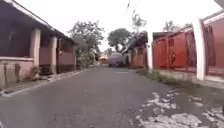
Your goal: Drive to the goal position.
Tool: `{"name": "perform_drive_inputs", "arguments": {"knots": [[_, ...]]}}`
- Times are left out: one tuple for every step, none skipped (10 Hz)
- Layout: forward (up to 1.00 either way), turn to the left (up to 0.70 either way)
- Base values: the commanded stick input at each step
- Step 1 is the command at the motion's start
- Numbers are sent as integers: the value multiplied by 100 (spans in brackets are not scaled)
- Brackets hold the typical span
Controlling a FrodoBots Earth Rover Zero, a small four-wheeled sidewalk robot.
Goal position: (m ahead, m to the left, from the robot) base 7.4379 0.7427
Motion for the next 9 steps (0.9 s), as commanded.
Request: {"name": "perform_drive_inputs", "arguments": {"knots": [[70, 0], [70, 0], [70, 0], [70, 0], [70, 0], [70, 0], [70, 0], [70, 0], [70, 0]]}}
